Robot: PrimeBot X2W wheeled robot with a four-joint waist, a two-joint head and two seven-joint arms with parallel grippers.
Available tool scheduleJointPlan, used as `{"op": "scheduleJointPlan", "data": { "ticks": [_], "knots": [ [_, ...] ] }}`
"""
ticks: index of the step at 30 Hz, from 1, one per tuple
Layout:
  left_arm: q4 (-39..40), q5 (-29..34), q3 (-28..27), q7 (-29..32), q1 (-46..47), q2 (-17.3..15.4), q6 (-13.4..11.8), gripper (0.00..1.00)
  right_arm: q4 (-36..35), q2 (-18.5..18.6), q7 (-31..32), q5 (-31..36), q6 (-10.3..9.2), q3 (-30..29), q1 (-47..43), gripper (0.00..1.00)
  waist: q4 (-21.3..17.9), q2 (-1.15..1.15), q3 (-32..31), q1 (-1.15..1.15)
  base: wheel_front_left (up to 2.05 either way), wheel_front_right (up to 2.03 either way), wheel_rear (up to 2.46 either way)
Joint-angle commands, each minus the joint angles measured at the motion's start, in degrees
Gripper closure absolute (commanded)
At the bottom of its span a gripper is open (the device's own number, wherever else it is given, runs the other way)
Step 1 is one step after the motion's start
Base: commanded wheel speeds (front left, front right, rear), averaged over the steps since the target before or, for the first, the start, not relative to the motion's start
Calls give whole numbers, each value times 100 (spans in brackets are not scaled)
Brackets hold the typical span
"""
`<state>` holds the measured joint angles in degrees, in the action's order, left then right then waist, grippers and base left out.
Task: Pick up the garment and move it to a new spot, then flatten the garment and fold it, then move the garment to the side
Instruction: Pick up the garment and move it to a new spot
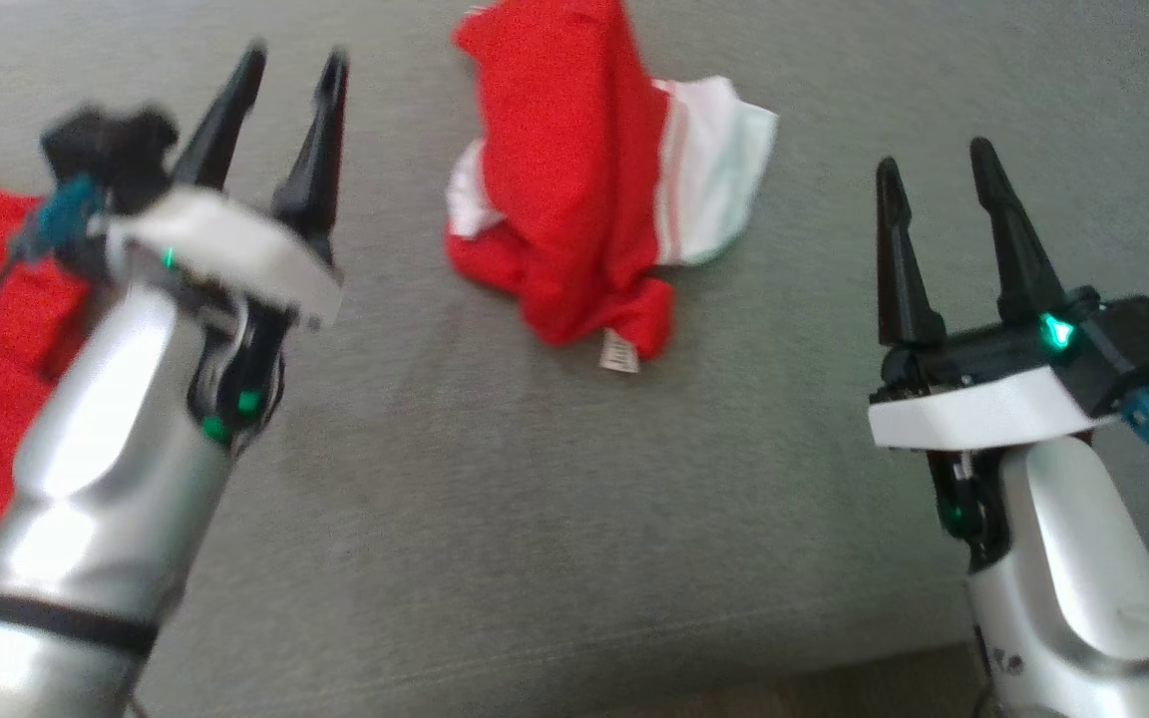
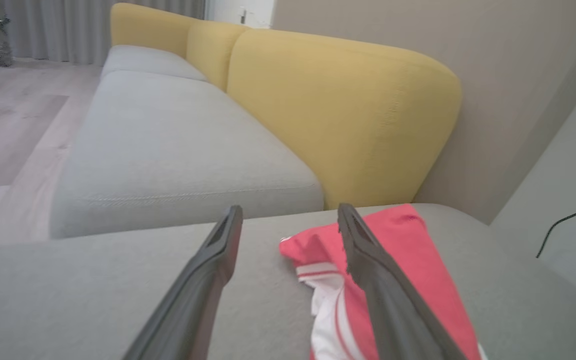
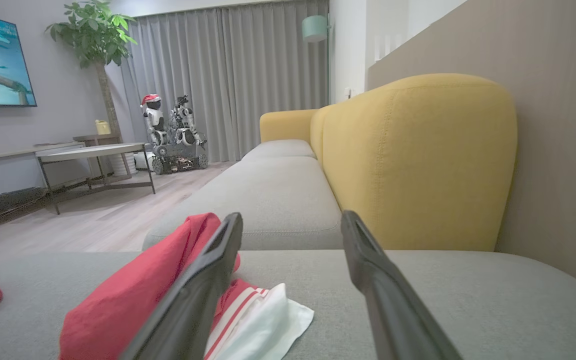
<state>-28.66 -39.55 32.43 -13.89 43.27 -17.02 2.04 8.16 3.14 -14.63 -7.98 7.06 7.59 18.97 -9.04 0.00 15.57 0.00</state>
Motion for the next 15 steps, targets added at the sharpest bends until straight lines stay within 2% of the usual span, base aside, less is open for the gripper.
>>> {"op": "scheduleJointPlan", "data": {
  "ticks": [1, 9, 15],
  "knots": [
    [195, 39, -287, -74, -53, -253, -13, 0, -126, -26, -37, 69, 43, 70, -73, 0, 392, 0, -238, 0, 0, 0, 0],
    [926, 420, -1064, -108, -1484, -246, -40, 0, -4, -26, -37, 220, 43, -374, -471, 0, 1262, 0, -682, 0, 0, 0, 0],
    [1561, 937, -1743, -110, -2690, 368, -34, 0, 48, -26, -37, 217, 43, -630, -827, 0, 1604, 0, -1039, 0, 0, 0, 0]
  ]
}}
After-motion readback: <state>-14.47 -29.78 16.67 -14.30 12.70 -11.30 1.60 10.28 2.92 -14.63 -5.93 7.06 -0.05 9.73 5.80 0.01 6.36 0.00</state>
